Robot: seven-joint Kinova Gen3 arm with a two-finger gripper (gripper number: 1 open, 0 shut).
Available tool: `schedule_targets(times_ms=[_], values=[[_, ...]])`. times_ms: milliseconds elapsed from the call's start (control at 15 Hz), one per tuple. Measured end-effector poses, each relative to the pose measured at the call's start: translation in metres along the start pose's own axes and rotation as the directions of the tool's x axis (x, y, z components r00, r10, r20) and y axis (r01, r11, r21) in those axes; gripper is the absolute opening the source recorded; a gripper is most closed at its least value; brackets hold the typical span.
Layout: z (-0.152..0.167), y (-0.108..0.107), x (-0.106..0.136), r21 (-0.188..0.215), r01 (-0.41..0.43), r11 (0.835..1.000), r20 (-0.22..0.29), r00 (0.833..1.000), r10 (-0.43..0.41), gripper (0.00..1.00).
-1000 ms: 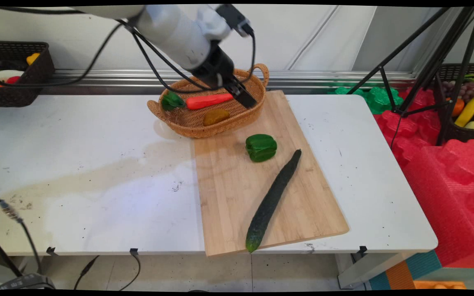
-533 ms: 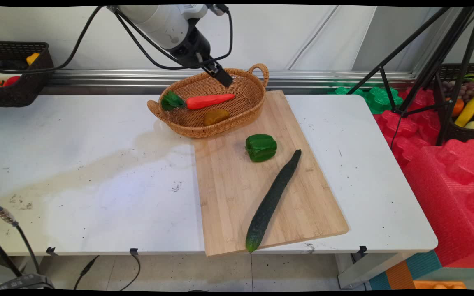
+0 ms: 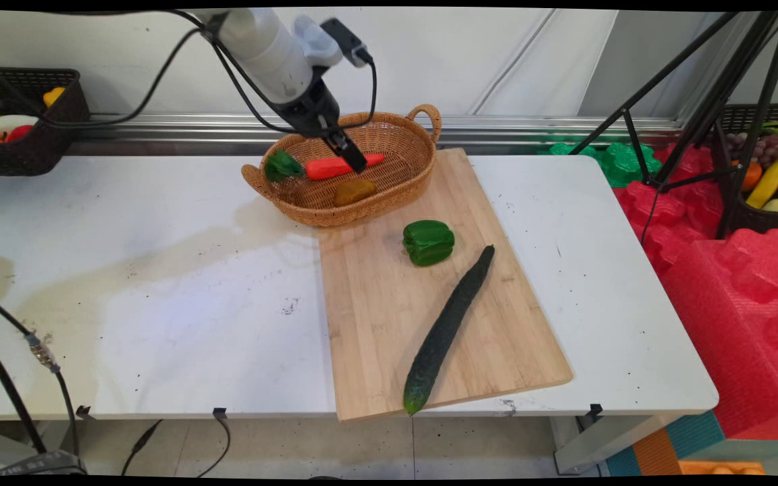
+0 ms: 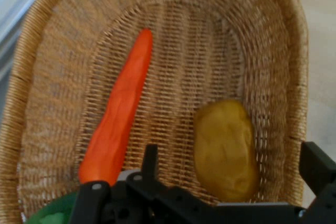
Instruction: Pick up the potato from the vegetable basket
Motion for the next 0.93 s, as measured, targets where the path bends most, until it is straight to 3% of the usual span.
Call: schedule_targets(times_ms=[467,933], values=[[0.042,-0.005,0.004,-0.048,-0.020,0.999,0.093,0.995,0.024,1.00],[0.070,-0.020,0.007,-0.074,-0.014,0.997,0.147,0.989,0.025,1.00]])
